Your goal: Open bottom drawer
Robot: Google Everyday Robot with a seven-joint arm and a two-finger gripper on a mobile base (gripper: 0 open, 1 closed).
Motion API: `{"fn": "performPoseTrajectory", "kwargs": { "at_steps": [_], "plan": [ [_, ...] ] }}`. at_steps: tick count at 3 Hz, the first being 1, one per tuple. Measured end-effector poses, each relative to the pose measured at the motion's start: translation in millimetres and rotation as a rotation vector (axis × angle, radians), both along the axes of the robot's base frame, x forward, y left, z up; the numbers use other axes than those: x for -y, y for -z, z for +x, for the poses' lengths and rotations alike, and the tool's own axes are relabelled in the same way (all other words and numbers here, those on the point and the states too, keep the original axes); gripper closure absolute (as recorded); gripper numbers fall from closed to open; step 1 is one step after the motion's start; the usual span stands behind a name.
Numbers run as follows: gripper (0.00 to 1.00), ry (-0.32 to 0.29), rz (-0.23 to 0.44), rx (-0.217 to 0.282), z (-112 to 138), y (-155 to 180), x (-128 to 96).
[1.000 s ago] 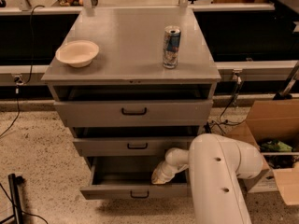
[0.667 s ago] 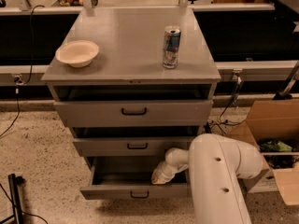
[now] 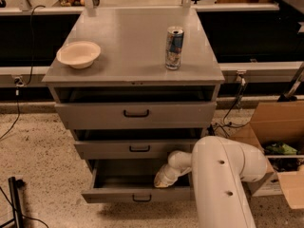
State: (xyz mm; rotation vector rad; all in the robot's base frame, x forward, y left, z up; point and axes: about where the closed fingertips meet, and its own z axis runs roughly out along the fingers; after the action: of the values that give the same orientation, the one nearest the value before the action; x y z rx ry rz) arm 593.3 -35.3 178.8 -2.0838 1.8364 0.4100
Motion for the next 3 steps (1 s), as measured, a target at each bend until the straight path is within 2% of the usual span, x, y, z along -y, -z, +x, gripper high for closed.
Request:
{"fn": "performPoseTrajectory", "kwargs": {
  "at_steps": [3],
  "plan": [
    [1.0,0.0,0.0,0.0,0.0,-1.4,0.0]
  ]
}}
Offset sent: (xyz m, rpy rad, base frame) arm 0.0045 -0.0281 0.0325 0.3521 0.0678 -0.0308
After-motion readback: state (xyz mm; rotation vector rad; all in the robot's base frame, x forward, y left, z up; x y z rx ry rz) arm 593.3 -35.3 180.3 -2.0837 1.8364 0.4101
